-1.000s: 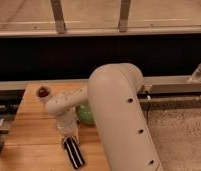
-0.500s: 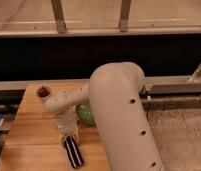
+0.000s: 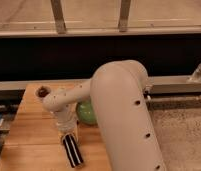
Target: Place the eraser on the white sponge
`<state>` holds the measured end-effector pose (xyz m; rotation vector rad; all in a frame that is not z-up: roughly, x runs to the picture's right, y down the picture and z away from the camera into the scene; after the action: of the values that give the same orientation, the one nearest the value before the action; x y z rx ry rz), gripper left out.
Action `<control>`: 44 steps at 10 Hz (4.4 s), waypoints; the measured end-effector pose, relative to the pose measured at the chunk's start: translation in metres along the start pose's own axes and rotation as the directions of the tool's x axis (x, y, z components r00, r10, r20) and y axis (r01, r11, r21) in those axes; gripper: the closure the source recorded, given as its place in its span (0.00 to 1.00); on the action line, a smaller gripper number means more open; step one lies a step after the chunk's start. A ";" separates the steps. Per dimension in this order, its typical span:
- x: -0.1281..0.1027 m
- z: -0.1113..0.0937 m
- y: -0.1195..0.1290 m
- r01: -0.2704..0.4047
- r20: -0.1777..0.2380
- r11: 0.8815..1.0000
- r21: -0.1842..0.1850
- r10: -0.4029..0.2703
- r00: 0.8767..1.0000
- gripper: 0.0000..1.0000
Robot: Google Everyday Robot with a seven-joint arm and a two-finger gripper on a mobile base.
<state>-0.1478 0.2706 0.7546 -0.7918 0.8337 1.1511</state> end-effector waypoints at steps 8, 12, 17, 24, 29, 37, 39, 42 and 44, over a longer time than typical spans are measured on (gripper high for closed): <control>-0.010 -0.122 0.026 0.006 0.204 0.994 0.106 -0.028 0.979 1.00; -0.050 -0.121 0.031 0.024 0.277 0.992 0.123 -0.057 0.959 1.00; -0.086 -0.125 0.033 0.019 0.329 0.992 0.127 -0.060 0.942 1.00; -0.087 -0.125 0.032 0.016 0.328 0.992 0.126 -0.057 0.943 1.00; -0.084 -0.126 0.024 0.004 0.361 0.994 0.113 -0.045 0.931 1.00; -0.115 -0.113 0.016 0.082 0.365 0.996 -0.037 -0.063 0.929 1.00; -0.122 -0.110 0.018 0.092 0.353 0.995 -0.029 -0.076 0.933 1.00; -0.133 -0.101 0.024 0.105 0.321 0.994 -0.015 -0.094 0.942 0.98; -0.136 -0.098 0.020 0.106 0.306 0.994 -0.017 -0.095 0.947 0.95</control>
<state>-0.2084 0.1297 0.8255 -0.6544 0.5125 1.1623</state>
